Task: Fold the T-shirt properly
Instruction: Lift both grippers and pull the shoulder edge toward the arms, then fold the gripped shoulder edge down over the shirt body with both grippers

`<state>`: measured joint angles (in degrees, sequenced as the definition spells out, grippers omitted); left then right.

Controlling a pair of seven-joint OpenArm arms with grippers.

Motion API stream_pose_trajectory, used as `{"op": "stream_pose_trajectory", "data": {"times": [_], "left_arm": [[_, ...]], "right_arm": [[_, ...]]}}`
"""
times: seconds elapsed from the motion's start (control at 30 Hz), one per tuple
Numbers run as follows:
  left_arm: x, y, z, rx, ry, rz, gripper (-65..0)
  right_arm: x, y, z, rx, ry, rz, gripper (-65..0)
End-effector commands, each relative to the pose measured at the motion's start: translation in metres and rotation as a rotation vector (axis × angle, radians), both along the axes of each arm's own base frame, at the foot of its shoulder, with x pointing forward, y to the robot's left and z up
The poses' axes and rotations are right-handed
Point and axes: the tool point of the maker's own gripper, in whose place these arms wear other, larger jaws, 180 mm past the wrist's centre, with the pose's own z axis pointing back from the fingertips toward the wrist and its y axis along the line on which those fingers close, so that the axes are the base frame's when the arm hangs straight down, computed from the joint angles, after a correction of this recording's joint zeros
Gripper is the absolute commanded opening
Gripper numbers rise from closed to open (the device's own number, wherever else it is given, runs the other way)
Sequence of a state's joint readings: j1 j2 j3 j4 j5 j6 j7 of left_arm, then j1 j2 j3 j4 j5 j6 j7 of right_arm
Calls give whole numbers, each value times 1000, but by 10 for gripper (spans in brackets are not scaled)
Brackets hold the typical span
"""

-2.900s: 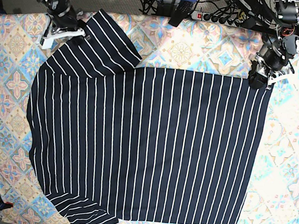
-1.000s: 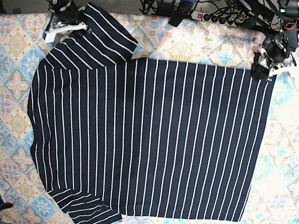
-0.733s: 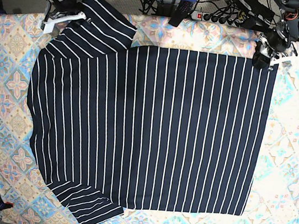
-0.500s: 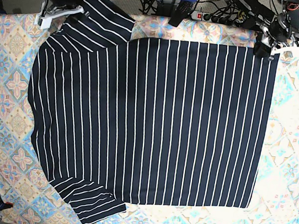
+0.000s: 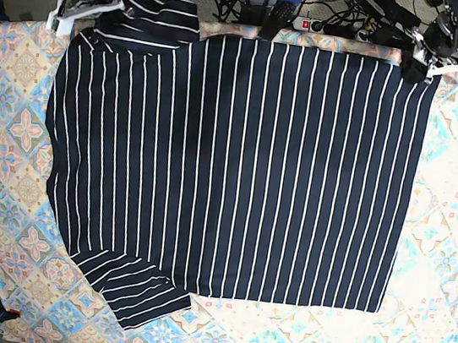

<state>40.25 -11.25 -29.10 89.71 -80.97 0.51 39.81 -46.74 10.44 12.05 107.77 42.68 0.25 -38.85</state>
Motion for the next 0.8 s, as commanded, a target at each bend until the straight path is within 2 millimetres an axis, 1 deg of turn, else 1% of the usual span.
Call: {"op": "stream_pose_trajectory", "data": {"times": [0.0, 0.07, 0.2, 0.43, 0.53, 0.63, 0.77], "left_arm": [[11, 10, 15, 35, -52, 0, -650], [20, 10, 20, 41, -77, -5, -650], [48, 8, 35, 48, -153, -16, -650], [96, 9, 55, 53, -271, -12, -650], [119, 9, 68, 53, -330, -10, -650], [137, 11, 66, 47, -348, 2, -650], [160, 21, 61, 70, -350, 8, -650]], "right_arm": [[19, -3, 13, -12, -69, 9, -650], [36, -2, 18, -12, -110, 10, -650], [75, 0, 31, -8, -204, 13, -650], [129, 0, 56, -7, -342, 13, -650], [150, 0, 68, -6, -396, 11, -650], [167, -4, 67, -2, -412, -5, -650], [184, -11, 56, 13, -403, -35, -650]]}}
